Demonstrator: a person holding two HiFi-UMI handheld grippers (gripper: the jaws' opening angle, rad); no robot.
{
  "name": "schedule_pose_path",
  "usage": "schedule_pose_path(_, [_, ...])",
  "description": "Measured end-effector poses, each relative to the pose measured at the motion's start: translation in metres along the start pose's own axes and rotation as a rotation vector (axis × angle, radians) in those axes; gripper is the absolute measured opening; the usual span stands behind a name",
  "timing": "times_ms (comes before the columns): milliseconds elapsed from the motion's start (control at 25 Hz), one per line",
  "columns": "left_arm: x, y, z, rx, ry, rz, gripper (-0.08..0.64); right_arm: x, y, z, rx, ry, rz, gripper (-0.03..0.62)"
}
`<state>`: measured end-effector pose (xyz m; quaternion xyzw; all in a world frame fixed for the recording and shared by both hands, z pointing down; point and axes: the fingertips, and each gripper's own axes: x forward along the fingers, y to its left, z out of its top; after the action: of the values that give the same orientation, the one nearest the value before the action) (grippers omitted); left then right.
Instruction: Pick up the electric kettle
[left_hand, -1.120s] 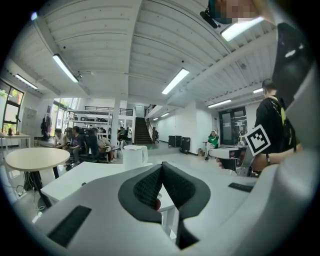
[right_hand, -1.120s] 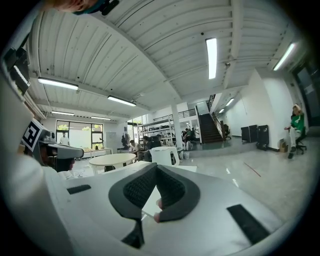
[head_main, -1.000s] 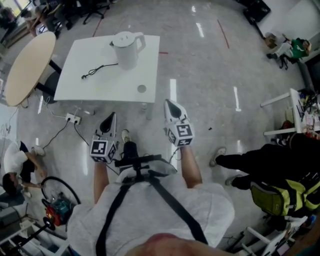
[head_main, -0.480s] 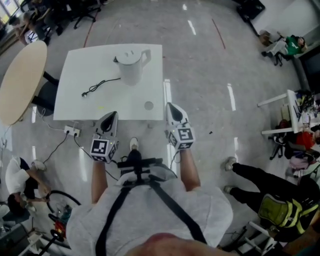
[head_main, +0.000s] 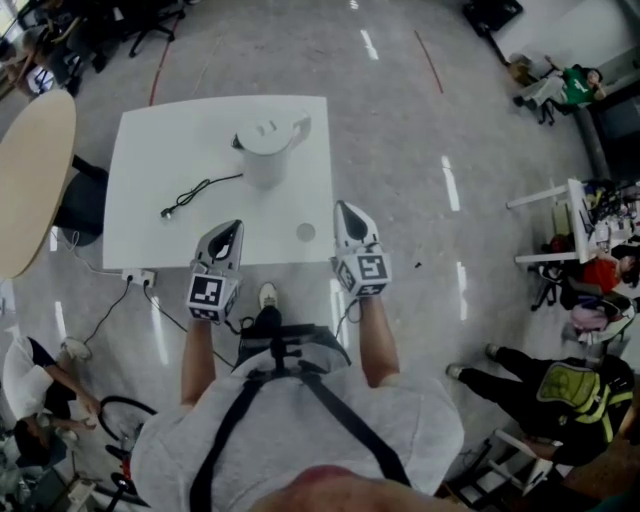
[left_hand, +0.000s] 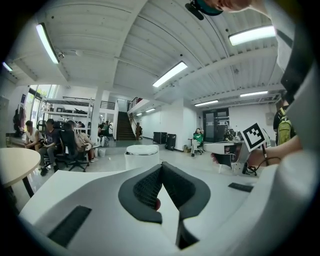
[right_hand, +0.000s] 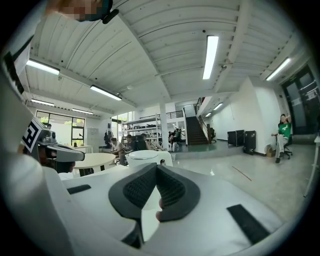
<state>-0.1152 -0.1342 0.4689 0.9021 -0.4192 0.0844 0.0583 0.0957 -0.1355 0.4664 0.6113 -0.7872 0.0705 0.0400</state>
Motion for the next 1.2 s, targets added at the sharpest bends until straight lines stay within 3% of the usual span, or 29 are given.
schedule_pose_path(520, [0.056, 0.047, -0.002, -0.002, -0.026, -0.024, 0.006, 0.07, -0.017, 0.008, -0.048, -0.044, 0.006, 0.012])
schedule_pose_path(680, [0.064, 0.048, -0.011, -0.015, -0.015, -0.017, 0.006, 0.081, -0.017, -0.004, -0.039, -0.001, 0.038, 0.012])
schedule_pose_path(840, [0.073, 0.048, -0.015, 0.015, -0.065, -0.014, 0.006, 0.094, -0.024, -0.019, -0.038, 0.016, 0.066, 0.012])
schedule_pose_path(1200, [0.086, 0.061, -0.04, 0.045, -0.06, -0.013, 0.007, 0.14, -0.021, -0.039, -0.021, 0.016, 0.106, 0.012])
